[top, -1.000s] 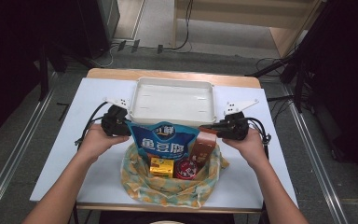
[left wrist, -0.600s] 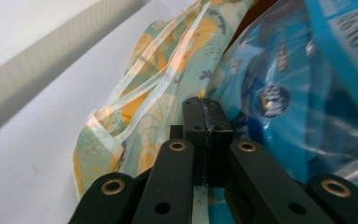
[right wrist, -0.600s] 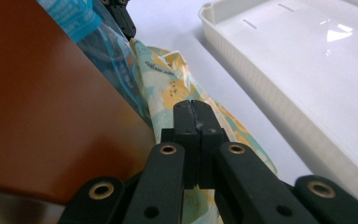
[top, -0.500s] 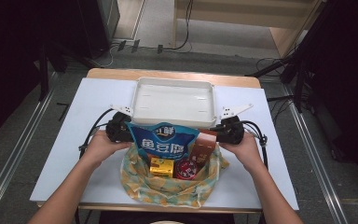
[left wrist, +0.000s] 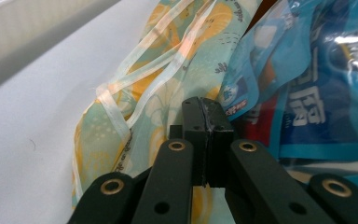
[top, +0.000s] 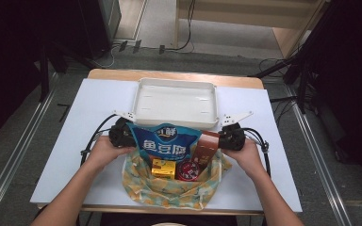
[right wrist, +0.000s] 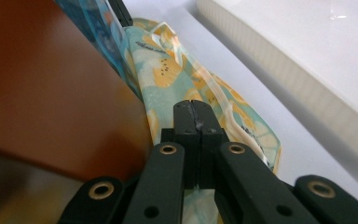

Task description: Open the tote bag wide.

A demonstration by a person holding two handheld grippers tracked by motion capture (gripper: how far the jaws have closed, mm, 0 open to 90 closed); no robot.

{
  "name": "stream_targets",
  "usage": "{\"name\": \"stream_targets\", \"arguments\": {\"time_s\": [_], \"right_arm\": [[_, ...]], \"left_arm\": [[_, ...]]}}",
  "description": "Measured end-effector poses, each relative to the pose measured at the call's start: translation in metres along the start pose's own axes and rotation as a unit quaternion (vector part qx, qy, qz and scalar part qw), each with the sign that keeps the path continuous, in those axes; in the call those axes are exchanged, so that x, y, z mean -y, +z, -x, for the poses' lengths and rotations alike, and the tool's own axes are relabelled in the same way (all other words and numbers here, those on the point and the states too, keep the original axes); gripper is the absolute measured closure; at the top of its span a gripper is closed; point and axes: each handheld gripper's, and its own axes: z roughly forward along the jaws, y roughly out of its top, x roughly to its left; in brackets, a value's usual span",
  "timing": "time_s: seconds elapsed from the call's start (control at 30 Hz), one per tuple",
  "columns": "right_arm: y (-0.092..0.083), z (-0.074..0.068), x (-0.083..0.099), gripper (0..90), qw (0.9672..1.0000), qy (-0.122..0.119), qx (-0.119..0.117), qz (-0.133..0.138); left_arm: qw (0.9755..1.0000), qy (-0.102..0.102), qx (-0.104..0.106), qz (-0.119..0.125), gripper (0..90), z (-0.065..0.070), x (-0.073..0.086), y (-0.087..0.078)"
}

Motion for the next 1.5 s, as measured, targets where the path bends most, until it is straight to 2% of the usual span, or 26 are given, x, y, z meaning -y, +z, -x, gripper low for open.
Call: {"name": "stream_targets", "arguments": {"time_s": [0.23,0.47,0.6,1.17,1.5], "right_arm": [[0.008,0.003,0.009,90.0,0.9999,-0.008,0.004,-0.009],[0.013,0.006,0.016,90.0,0.9999,0.002,0.004,-0.015],[0.016,0.008,0.019,90.0,0.9998,-0.001,0.007,-0.018],[0.027,0.012,0.028,90.0,0.9992,0.003,0.017,-0.035],[0.035,0.015,0.032,90.0,0.9988,0.0,0.012,-0.046]], "left_arm": [[1.0,-0.006,-0.002,-0.004,89.8,-0.005,0.005,0.005],[0.9999,-0.012,-0.002,-0.008,89.6,-0.01,0.008,0.007],[0.9998,-0.016,-0.001,-0.01,89.6,-0.012,0.01,0.01],[0.9996,-0.018,-0.006,-0.021,89.6,-0.021,0.015,0.019],[0.9996,-0.015,-0.009,-0.021,89.3,-0.022,0.018,0.022]]}}
